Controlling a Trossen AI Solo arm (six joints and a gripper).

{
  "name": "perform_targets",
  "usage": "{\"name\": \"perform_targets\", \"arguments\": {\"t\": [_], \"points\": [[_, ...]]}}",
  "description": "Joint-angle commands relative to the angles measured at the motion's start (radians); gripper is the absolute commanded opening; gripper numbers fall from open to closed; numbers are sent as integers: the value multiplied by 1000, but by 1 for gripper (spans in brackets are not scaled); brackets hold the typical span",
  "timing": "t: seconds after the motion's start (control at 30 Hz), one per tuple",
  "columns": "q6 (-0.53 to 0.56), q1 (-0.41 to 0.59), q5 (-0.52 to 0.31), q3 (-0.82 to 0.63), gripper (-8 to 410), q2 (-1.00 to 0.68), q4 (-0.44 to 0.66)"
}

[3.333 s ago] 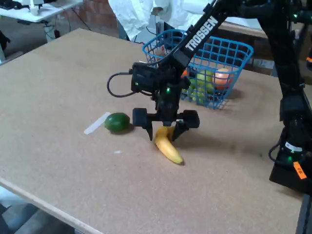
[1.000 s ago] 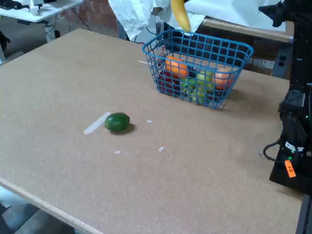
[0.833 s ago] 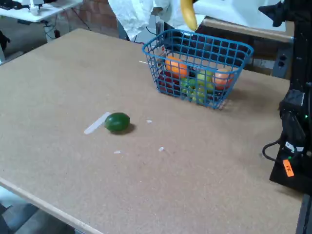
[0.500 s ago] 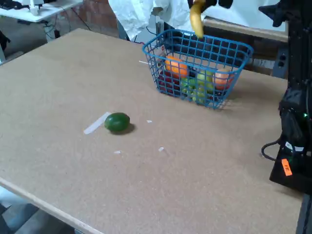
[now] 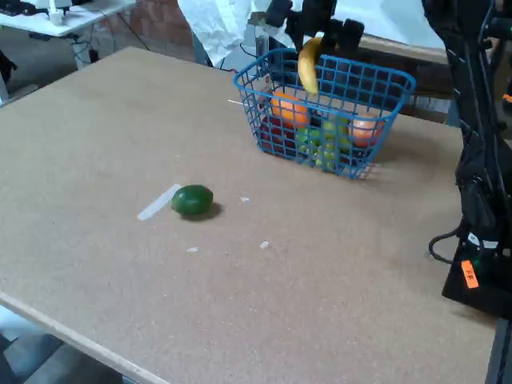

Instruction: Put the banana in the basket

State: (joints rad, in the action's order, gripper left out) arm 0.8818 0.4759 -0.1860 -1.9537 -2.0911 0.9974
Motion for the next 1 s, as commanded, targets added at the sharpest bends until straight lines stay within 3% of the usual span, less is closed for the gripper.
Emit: {"name": "perform_targets", "arguments": {"t": [0.0, 0.33, 0.47, 0.6, 0.87, 0.97], "points": [[5, 0, -3, 0, 22, -66, -32], [-8, 0, -6, 0, 22, -90, 5], [-21, 0, -6, 0, 46, -90, 29], [-23, 0, -8, 0, 108, -90, 47], [-31, 0, -15, 0, 275, -82, 65], [-30, 0, -14, 0, 313, -63, 73]]}}
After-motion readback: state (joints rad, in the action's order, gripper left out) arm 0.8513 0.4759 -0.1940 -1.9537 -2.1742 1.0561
